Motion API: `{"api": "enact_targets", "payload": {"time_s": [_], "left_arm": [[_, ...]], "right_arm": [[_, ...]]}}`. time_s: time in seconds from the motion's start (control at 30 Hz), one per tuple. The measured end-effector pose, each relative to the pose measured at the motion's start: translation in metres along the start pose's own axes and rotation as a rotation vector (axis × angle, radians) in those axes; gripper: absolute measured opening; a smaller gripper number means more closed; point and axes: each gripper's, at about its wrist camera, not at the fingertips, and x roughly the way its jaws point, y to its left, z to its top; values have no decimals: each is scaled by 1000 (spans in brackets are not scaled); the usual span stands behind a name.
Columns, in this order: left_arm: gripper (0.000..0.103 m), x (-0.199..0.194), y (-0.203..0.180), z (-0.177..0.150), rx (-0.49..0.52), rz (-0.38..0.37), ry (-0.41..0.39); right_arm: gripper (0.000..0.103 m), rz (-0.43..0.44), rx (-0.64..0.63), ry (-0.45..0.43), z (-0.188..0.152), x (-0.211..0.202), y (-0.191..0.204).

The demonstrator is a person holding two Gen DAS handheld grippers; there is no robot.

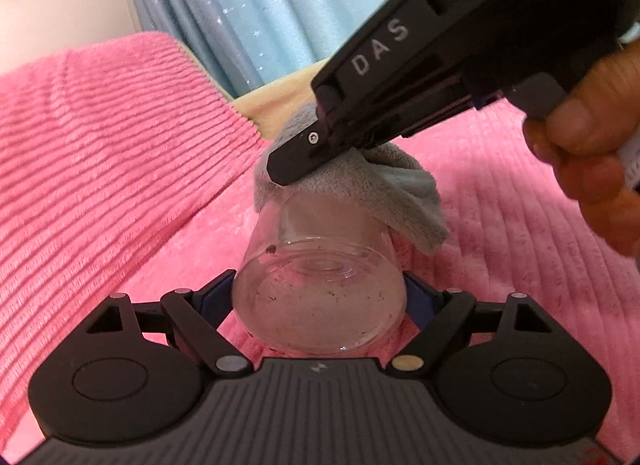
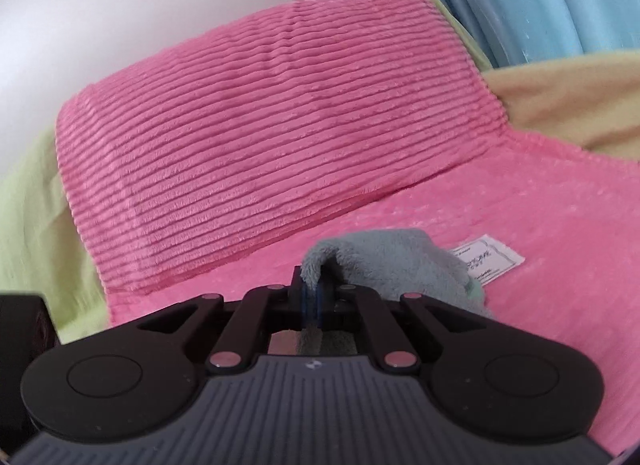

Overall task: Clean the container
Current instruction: 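Rotate the jar with the left tool while the right tool wipes its outer wall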

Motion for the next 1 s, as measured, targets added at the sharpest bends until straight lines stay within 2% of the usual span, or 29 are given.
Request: {"api": "enact_targets", "payload": {"time_s": [0.1,0.27,0.37,0.43,0.57,0.7,0.83,1.0], "left_arm": [[91,2,14,-3,-101,-40,30],[91,8,40,-10,-358,-147,53],[91,10,48,-15,-456,-185,56],[88,11,50,-16,-475,-199,52],[85,12,48,-12,-432,-179,40],[85,7,31,-7,-229,-81,40],[85,7,11,-5,-57,-28,37],[85,9,0,-5,23,-2,30]], "right_arm": [[2,2,-4,2,-1,-1,1],[2,4,-10,6,-1,-2,2],[2,6,-14,8,-2,-3,3],[2,3,-15,7,-2,-3,4],[4,0,-28,13,-3,-6,9],[4,102,-68,58,-8,-9,25],[3,64,-64,42,-6,-5,18],[2,13,-58,20,-3,0,9]]}}
